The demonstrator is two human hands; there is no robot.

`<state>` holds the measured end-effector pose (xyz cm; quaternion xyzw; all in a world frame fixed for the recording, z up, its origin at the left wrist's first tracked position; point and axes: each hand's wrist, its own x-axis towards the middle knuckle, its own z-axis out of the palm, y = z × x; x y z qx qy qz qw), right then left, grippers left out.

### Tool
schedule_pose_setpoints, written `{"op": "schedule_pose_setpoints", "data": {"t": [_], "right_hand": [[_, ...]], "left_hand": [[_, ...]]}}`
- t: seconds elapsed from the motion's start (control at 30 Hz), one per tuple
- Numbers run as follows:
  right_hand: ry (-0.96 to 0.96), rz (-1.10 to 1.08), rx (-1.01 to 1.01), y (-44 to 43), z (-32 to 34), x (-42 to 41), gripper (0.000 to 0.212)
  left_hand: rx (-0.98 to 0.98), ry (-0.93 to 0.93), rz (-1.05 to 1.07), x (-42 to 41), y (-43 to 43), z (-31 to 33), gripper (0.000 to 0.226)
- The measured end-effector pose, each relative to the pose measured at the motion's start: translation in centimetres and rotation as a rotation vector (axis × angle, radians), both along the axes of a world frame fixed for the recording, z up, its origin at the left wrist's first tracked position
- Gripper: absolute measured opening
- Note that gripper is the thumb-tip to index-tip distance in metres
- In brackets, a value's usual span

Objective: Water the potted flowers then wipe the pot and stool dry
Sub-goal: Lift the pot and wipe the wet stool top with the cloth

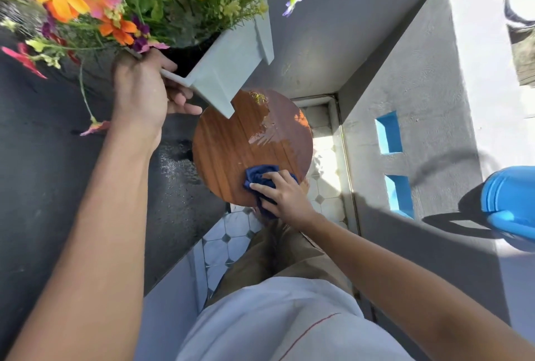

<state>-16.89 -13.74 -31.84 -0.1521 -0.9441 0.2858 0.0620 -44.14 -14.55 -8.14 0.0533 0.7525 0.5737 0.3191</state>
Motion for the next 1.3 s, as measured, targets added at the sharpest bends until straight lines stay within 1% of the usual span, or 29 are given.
{"op": "schedule_pose_setpoints", "data": {"t": [0.1, 0.2, 0.27, 0.33, 0.4, 0.47, 0.6, 0.7, 0.77, 0.8, 0.87, 0.93, 0.97, 1.03, 1.1, 1.17, 1.23, 1.3], "right_hand": [[-0.039, -0.202, 0.011, 5.7, 0.2, -1.5, 0.039], [-0.116, -0.461, -0.069, 11.1, 0.7, -4.6, 0.042], [-0.115, -0.59, -0.128, 12.8, 0.8, -6.5, 0.043], [-0.116, -0.649, -0.13, 12.2, 0.9, -7.9, 0.045], [-0.1, -0.556, -0.055, 9.3, 1.2, -8.6, 0.043], [-0.073, -0.355, 0.002, 5.1, 1.2, -8.8, 0.041], [-0.014, 0.08, -0.05, -3.6, 0.5, -7.8, 0.04], [-0.002, 0.233, -0.086, -4.3, 0.2, -7.2, 0.039], [0.015, 0.219, -0.056, -1.5, 0.1, -7.6, 0.04], [0.023, 0.164, -0.03, 0.6, 0.1, -8.0, 0.04], [0.017, -0.057, -0.004, 5.5, 0.0, -8.8, 0.042], [-0.051, -0.319, -0.041, 10.3, 0.2, -9.9, 0.044], [-0.082, -0.416, -0.075, 12.1, 0.4, -10.6, 0.045], [-0.1, -0.498, -0.094, 13.8, 0.7, -11.8, 0.045], [-0.097, -0.471, -0.066, 13.2, 1.0, -12.5, 0.044], [-0.076, -0.363, -0.016, 10.7, 1.0, -12.5, 0.042], [-0.03, -0.133, 0.011, 6.8, 0.6, -12.1, 0.042], [0.0, 0.211, 0.028, 2.8, 0.5, -11.6, 0.041]], "left_hand": [[0.004, 0.016, -0.003, -0.3, -0.2, 0.1, 0.024], [-0.005, 0.023, 0.002, -0.5, -0.3, 0.1, 0.024], [-0.013, 0.021, 0.004, -0.7, -0.4, 0.1, 0.023], [-0.012, 0.016, 0.003, -0.8, -0.5, 0.2, 0.022], [-0.008, 0.013, 0.005, -0.9, -0.4, 0.3, 0.022], [-0.007, 0.009, 0.011, -0.9, -0.2, 0.4, 0.023], [-0.011, 0.012, 0.033, -0.9, 0.4, 0.8, 0.023], [-0.025, 0.013, 0.062, -1.1, 0.8, 1.1, 0.019], [-0.032, 0.018, 0.074, -1.3, 0.9, 1.2, 0.018], [-0.032, 0.019, 0.081, -1.4, 0.9, 1.3, 0.018], [-0.028, 0.02, 0.091, -1.6, 1.0, 1.5, 0.019], [-0.028, 0.027, 0.096, -1.8, 1.0, 1.6, 0.019], [-0.029, 0.03, 0.095, -1.8, 1.1, 1.7, 0.019], [-0.03, 0.032, 0.096, -2.0, 1.4, 1.7, 0.017], [-0.026, 0.031, 0.097, -2.0, 1.8, 1.8, 0.014], [-0.014, 0.023, 0.103, -2.0, 2.1, 2.0, 0.014], [-0.011, 0.022, 0.103, -2.2, 2.4, 2.0, 0.015], [-0.013, 0.021, 0.108, -2.4, 2.7, 2.1, 0.016]]}}
